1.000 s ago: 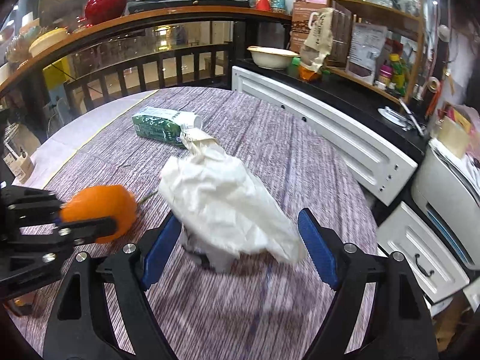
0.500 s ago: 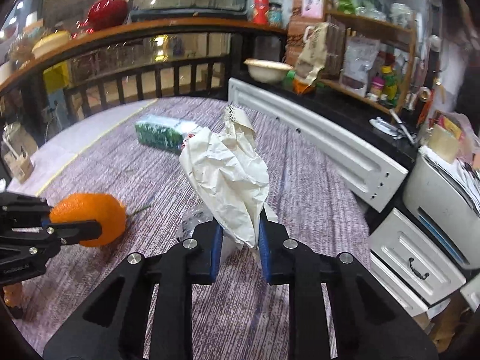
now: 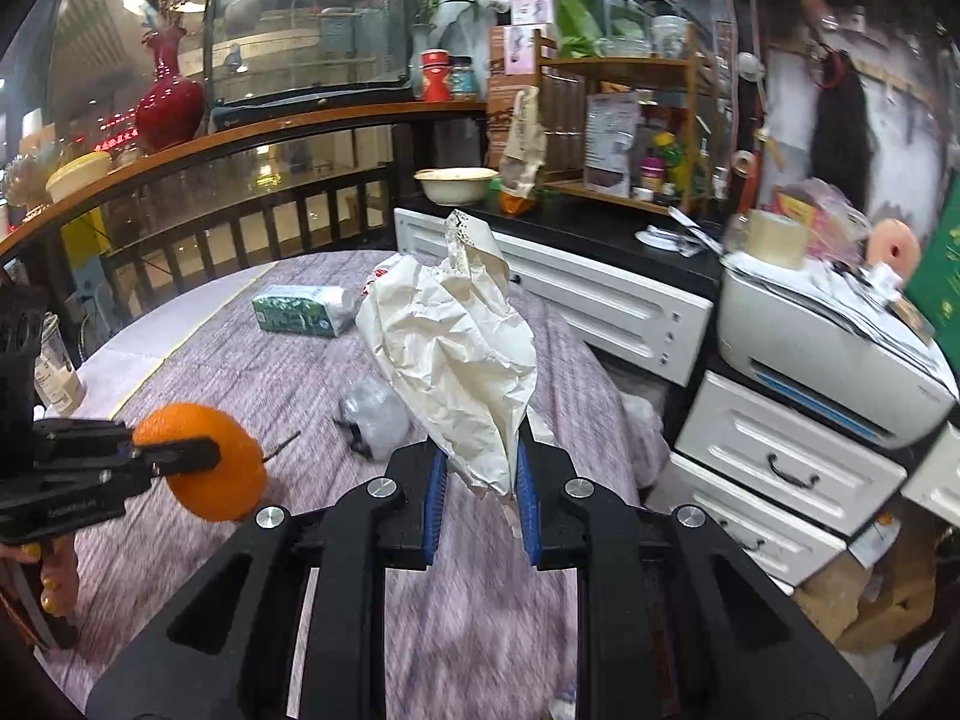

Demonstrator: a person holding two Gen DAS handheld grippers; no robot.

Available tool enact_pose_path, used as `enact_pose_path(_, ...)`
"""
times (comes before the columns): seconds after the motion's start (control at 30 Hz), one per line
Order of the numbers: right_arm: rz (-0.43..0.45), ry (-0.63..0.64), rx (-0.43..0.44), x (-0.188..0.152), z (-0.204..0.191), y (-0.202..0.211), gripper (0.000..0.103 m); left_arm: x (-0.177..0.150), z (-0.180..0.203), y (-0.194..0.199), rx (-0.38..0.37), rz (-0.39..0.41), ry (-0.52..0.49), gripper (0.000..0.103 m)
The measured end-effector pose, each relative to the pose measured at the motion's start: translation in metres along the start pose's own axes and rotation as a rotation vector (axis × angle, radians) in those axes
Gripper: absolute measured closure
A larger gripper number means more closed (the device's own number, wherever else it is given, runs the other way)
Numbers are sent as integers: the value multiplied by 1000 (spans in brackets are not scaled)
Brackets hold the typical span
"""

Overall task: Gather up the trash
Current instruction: 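Carry the red-print bag over the bin with the right gripper, then lower the red-print bag into the black bin and open the right gripper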

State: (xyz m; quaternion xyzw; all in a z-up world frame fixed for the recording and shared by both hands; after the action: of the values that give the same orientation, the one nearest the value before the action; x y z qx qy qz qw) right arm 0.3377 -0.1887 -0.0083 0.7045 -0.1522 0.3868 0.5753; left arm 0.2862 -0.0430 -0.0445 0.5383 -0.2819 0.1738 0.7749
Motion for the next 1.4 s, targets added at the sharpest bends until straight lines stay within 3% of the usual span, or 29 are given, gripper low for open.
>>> enact_pose_path(0.4, -48, -240, -130, -80, 81, 26, 82, 2, 77, -9, -148, 0, -71, 96)
enact_pose_path(0.77, -212, -393, -243, -153, 137, -22, 82, 3, 136, -24, -211, -20, -150, 96)
enact_pose_path(0.9, -285, -466, -234, -182, 153, -52, 81, 0, 149, -30, -218, -35, -168, 96)
enact_pose_path(1.03, -322, -524, -248, -207, 161, -69, 38, -6, 161, -39, -223, -57, -187, 96)
enact_pose_path(1.07, -319, -534, -250, -209, 161, -68, 34, -8, 164, -41, -224, -64, -193, 96)
enact_pose_path(1.4, -294, -622, -286, -238, 184, -31, 31, -21, 203, -65, -284, -118, -270, 96)
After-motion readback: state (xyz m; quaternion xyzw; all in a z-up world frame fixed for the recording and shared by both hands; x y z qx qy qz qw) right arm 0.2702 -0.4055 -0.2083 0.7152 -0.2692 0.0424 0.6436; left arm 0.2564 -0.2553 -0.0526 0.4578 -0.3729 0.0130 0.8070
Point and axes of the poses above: each gripper's, at about its wrist camera, not at the fingertips, and y roughly against the way its jaws point, z to its right, x to its top, the point moved 7 cm from there along -y, roughly the way its jaws point, and after that the axes turned 12 degrees about -z, right-handed, at the moved point
